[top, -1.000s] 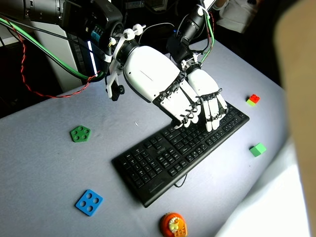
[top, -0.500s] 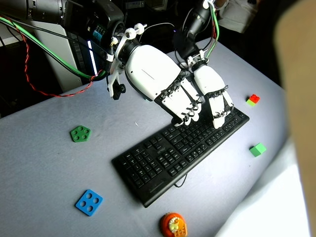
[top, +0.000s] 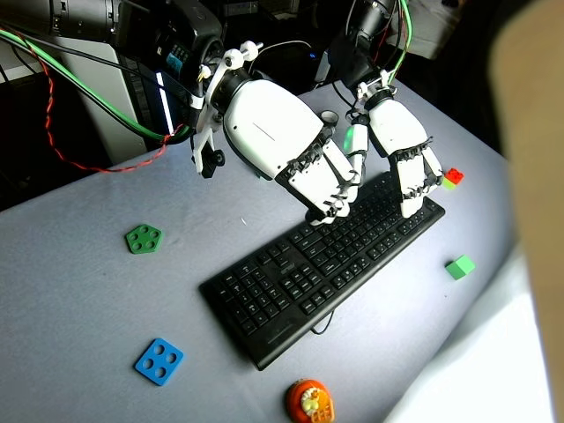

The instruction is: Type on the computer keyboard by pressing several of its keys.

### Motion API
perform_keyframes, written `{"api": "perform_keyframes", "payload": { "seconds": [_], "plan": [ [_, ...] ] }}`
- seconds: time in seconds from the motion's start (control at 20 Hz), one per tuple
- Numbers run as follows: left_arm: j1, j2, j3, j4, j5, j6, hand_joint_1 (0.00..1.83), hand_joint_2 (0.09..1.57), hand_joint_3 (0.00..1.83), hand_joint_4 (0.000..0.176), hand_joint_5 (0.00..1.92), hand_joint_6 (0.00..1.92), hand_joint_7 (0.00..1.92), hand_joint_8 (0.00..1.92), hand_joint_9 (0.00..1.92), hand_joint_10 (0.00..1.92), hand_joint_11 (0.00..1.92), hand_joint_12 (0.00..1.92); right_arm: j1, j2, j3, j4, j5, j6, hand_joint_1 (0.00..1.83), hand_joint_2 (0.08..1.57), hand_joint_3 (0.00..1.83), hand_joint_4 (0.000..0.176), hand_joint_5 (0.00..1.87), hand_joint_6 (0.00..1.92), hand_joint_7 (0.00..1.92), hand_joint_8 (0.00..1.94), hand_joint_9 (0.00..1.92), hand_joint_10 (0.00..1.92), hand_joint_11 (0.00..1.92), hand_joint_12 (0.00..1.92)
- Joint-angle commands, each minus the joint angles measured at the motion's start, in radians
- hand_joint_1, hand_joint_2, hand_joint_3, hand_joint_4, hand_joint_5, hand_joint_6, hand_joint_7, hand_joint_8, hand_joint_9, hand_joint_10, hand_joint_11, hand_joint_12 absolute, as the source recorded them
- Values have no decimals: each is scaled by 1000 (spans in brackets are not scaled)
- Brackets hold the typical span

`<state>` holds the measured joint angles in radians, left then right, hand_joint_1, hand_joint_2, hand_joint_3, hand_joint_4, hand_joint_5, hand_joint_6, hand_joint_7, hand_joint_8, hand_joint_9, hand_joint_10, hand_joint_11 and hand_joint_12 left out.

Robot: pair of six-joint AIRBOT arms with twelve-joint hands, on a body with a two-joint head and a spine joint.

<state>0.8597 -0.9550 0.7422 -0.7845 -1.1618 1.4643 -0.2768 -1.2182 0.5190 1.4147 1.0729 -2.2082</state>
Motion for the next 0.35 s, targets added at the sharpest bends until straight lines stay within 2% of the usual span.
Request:
{"api": "perform_keyframes", "payload": {
  "seconds": [0.0, 0.05, 0.1, 0.15, 0.2, 0.25, 0.3],
  "plan": [
    [-10, 17, -6, 37, -88, -2, 147, 1358, 8, 0, 770, 1068, 757, 1340, 590, 1602, 323, 1909, 6, 1, -4, -94, 32, 0, 219, 1278, 6, 0, 774, 1251, 899, 1379, 700, 1684, 467, 1916],
    [-11, 29, -16, 32, -84, -4, 209, 1382, 7, 0, 826, 1545, 900, 1721, 806, 1897, 627, 1921, 5, 0, -4, -95, 32, 0, 123, 1330, 13, 0, 946, 1314, 1121, 1588, 999, 1892, 807, 1921],
    [-11, 38, -22, 32, -83, -6, 209, 1382, 7, 0, 826, 1545, 900, 1721, 806, 1897, 627, 1921, 4, -2, -4, -97, 32, -1, 123, 1330, 13, 0, 946, 1314, 1121, 1588, 999, 1892, 807, 1921],
    [-11, 48, -29, 32, -77, -6, 155, 1416, 15, 0, 895, 1557, 1006, 1672, 916, 1916, 738, 1921, 3, -2, -5, -99, 32, -1, 88, 1379, 21, 0, 1023, 1441, 1238, 1642, 1150, 1915, 954, 1921],
    [-11, 57, -35, 32, -74, -7, 153, 1444, 16, 0, 937, 1553, 1102, 1676, 1035, 1920, 860, 1921, 3, -3, -5, -99, 32, -1, 114, 1443, 32, 0, 1079, 1584, 1288, 1674, 1214, 1920, 1083, 1921],
    [-11, 64, -38, 32, -72, -10, 166, 1466, 15, 0, 981, 1556, 1164, 1658, 1099, 1904, 938, 1921, 3, -3, -5, -99, 32, -1, 156, 1491, 36, 0, 1074, 1672, 1289, 1738, 1253, 1921, 1165, 1921],
    [-11, 70, -39, 32, -69, -19, 253, 1496, 15, 0, 1037, 1633, 1240, 1621, 1185, 1840, 1028, 1921, 3, -4, -5, -99, 32, -3, 274, 1530, 37, 0, 1048, 1795, 1272, 1791, 1256, 1921, 1186, 1921]
  ]
}}
